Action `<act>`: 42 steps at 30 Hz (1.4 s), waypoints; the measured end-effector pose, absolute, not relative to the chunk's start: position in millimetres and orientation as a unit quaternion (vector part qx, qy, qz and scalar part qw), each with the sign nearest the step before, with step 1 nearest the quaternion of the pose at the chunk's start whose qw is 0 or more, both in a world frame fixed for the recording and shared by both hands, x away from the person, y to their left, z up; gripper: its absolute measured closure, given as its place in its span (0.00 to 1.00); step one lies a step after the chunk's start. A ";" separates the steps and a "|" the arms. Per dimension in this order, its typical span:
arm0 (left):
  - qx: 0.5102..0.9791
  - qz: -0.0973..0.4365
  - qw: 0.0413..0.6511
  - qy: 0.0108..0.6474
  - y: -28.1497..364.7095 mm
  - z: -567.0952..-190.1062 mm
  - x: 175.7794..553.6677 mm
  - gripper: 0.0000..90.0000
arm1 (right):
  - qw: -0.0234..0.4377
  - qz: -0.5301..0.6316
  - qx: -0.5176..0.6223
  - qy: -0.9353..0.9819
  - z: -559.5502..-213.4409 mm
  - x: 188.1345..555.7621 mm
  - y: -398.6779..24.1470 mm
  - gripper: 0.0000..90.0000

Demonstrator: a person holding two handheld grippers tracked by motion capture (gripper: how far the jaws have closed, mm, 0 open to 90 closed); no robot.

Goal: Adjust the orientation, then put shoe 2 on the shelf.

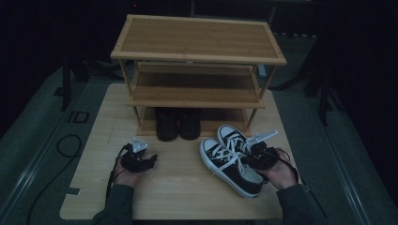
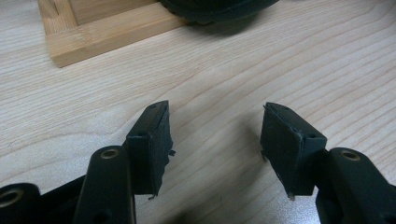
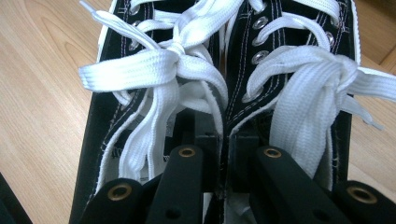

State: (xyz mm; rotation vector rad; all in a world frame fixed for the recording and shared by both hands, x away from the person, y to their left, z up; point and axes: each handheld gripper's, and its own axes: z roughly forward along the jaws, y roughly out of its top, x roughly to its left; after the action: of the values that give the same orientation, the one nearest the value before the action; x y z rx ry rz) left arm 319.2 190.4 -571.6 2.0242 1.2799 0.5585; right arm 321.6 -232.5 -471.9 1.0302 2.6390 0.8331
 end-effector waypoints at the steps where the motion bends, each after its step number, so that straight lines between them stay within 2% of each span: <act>1: 0.776 0.214 0.335 0.491 190.4 -571.7 319.2 0.48 | 0.094 0.281 0.346 0.890 -471.4 321.6 -232.4 0.95; 34: 0.776 0.214 0.334 0.491 190.0 -571.6 319.4 0.48 | 0.103 0.282 0.265 0.916 -441.2 316.9 -220.2 0.95; 42: 0.776 0.214 0.334 0.490 189.9 -571.6 319.7 0.48 | 0.092 0.292 0.243 0.920 -435.5 316.5 -217.8 0.95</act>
State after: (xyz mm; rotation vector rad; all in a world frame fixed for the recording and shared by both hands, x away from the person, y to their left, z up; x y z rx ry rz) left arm 319.7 189.9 -571.6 2.0258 1.2789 0.5581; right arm 316.5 -217.8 -435.5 0.7225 2.7342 0.8680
